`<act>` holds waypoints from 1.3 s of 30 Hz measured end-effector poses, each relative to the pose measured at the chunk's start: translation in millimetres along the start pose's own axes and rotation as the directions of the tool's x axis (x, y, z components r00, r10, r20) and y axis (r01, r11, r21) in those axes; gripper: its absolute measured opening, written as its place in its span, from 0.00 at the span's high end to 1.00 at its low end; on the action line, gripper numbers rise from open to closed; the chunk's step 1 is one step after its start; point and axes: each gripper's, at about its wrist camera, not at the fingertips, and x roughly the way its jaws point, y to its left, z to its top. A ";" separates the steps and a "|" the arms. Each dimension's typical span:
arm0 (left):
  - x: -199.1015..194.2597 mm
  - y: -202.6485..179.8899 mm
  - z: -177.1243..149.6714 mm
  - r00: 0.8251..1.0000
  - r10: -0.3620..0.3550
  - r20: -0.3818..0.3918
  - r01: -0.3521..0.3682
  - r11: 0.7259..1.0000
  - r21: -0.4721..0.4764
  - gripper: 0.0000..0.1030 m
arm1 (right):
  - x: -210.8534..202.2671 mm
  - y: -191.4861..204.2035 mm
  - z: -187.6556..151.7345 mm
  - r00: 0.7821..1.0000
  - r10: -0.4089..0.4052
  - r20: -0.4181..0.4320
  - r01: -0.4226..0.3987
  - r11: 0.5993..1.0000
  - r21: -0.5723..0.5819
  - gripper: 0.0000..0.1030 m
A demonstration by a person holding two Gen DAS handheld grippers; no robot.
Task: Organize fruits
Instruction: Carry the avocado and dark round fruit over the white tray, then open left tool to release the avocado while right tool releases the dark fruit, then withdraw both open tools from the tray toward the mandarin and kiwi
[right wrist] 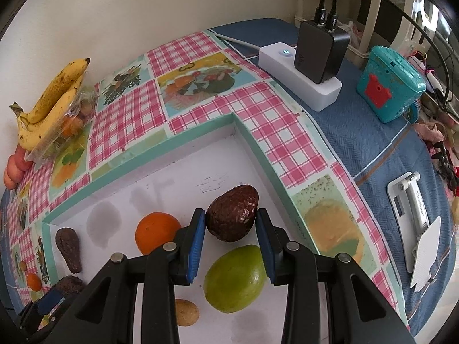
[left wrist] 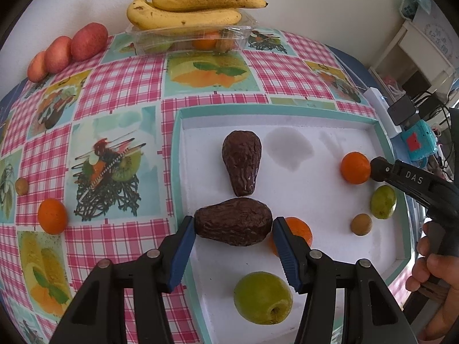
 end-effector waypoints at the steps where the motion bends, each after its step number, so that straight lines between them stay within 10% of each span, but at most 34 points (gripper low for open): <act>1: -0.2 0.0 0.2 1.000 -0.002 -0.001 0.002 1.000 0.000 0.42 | 0.3 -0.1 0.5 1.000 0.002 -0.002 -0.002 1.000 -0.001 0.64; 17: -40.7 -0.8 8.5 0.997 -0.034 0.074 0.034 0.999 -0.002 0.31 | -36.1 -6.3 8.8 0.999 -0.029 0.017 0.029 1.000 -0.010 0.49; 25: -56.9 31.3 12.4 0.989 0.084 0.123 -0.075 0.994 -0.075 0.23 | -64.2 -2.5 9.8 0.999 0.001 0.042 -0.001 1.000 -0.006 0.25; 39: -81.3 82.9 12.8 0.940 0.289 0.179 -0.267 0.954 -0.135 0.09 | -65.1 22.2 -4.0 1.000 0.024 0.007 -0.023 0.998 -0.064 0.23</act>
